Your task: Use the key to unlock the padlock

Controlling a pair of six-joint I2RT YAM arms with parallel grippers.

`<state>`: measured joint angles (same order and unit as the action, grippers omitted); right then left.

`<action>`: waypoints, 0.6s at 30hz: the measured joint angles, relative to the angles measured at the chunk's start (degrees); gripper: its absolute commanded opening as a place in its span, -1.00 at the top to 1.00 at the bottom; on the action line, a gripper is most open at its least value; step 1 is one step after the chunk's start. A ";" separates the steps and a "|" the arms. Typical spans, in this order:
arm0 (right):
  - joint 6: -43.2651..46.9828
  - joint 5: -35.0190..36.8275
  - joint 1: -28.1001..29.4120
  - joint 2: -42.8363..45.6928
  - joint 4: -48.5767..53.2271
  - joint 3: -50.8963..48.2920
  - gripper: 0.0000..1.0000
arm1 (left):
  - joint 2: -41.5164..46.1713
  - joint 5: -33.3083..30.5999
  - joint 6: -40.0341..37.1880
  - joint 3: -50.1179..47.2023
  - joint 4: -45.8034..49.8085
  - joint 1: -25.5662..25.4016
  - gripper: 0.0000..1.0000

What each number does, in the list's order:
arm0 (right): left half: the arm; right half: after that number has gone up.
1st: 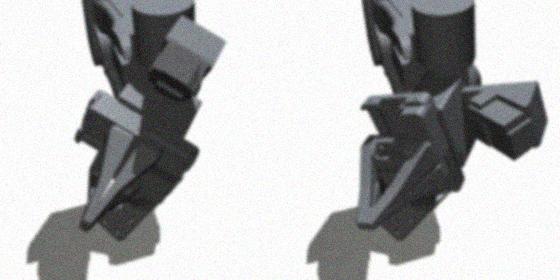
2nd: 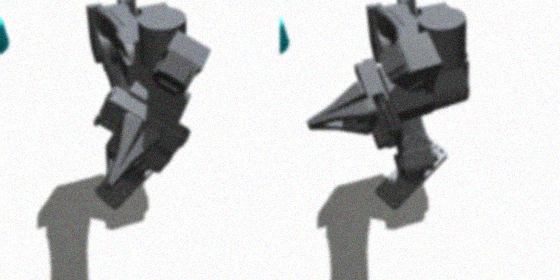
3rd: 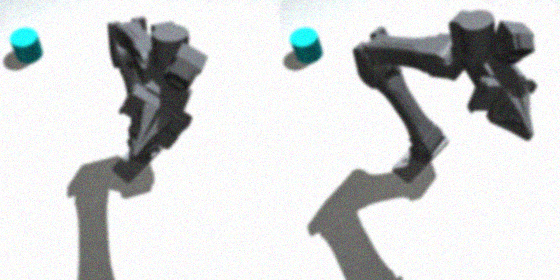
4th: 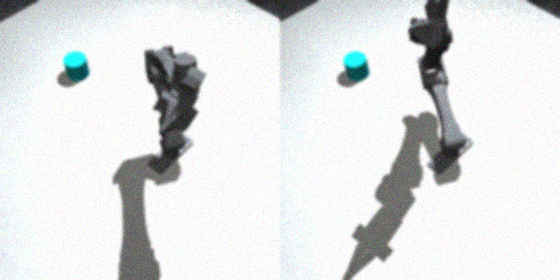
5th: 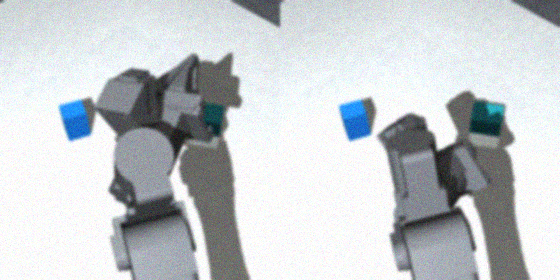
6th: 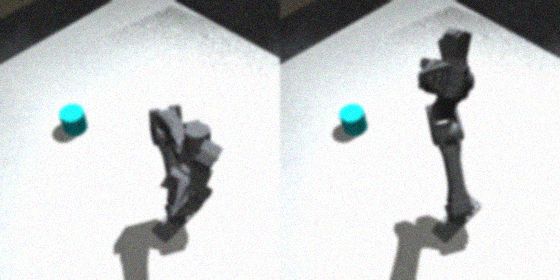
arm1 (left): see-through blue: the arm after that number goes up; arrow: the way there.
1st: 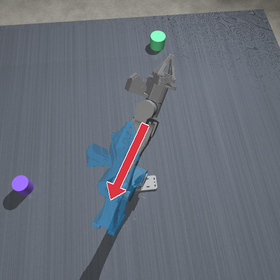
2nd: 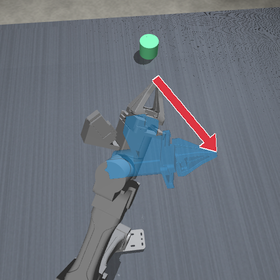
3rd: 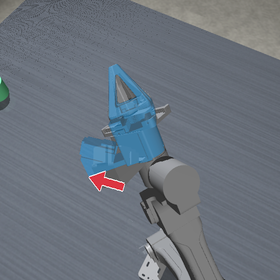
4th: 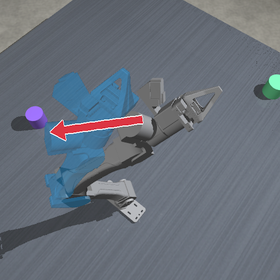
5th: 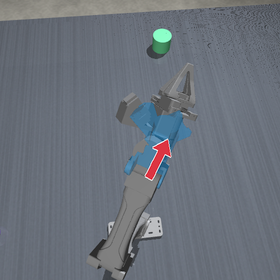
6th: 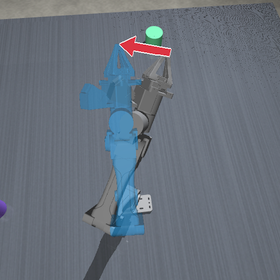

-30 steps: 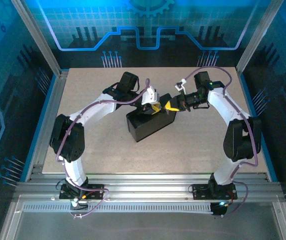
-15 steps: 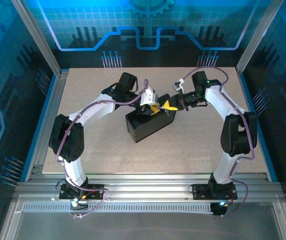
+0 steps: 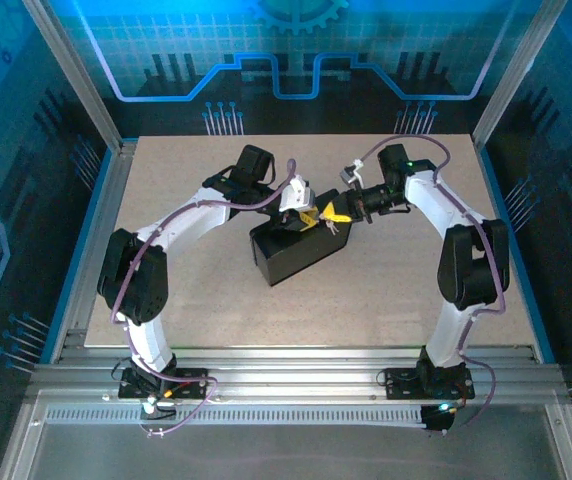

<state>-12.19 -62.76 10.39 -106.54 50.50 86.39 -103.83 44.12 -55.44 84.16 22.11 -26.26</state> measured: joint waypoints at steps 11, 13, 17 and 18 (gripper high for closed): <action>-0.48 2.29 1.16 0.00 -0.83 1.38 0.60 | 0.24 1.31 1.51 -0.33 0.09 1.20 0.73; 0.55 2.19 0.83 0.04 -0.52 1.33 0.48 | 0.24 1.90 1.51 -0.33 0.15 1.18 0.72; 2.12 1.16 -2.01 1.44 -1.03 -0.13 0.34 | 0.24 2.84 1.51 -0.33 0.74 1.20 0.72; 2.32 1.25 -2.86 1.70 -1.07 -0.15 0.30 | 0.24 2.97 1.53 -0.33 0.81 1.20 0.72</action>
<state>-9.87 -61.52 7.53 -104.84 49.43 86.24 -103.59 47.09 -53.91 83.83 22.92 -25.06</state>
